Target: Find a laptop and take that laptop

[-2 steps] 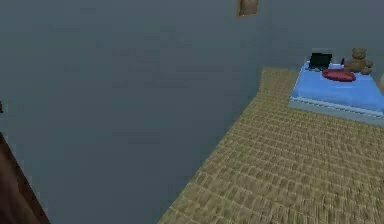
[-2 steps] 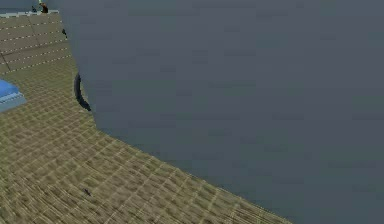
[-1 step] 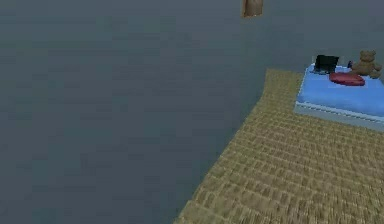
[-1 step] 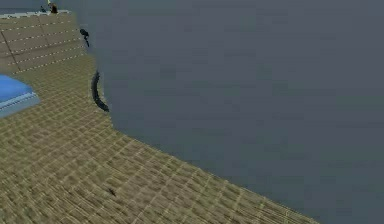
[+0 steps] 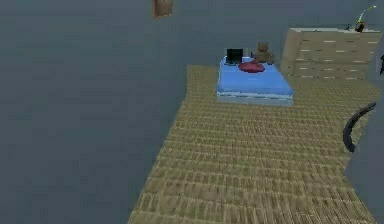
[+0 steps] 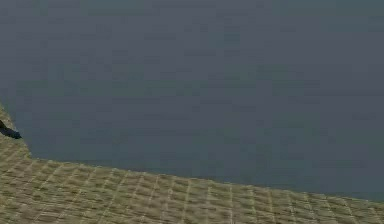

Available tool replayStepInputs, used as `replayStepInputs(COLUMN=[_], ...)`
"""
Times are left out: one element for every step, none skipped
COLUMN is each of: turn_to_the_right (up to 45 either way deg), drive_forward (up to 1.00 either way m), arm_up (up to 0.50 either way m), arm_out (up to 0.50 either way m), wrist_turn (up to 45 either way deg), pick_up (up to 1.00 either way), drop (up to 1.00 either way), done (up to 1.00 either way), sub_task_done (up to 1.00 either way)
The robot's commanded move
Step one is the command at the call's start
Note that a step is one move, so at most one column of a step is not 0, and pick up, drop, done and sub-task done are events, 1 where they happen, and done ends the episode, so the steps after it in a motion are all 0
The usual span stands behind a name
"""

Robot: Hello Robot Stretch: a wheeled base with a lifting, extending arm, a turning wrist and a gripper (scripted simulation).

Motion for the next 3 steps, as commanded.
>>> replayStepInputs(turn_to_the_right=[0.0,0.0,0.0], drive_forward=[1.0,1.0,1.0], arm_up=[0.0,0.0,0.0], arm_out=[0.0,0.0,0.0], wrist_turn=[0.0,0.0,0.0], pick_up=[0.0,0.0,0.0], drop=[0.0,0.0,0.0], done=[0.0,0.0,0.0], sub_task_done=[0.0,0.0,0.0])
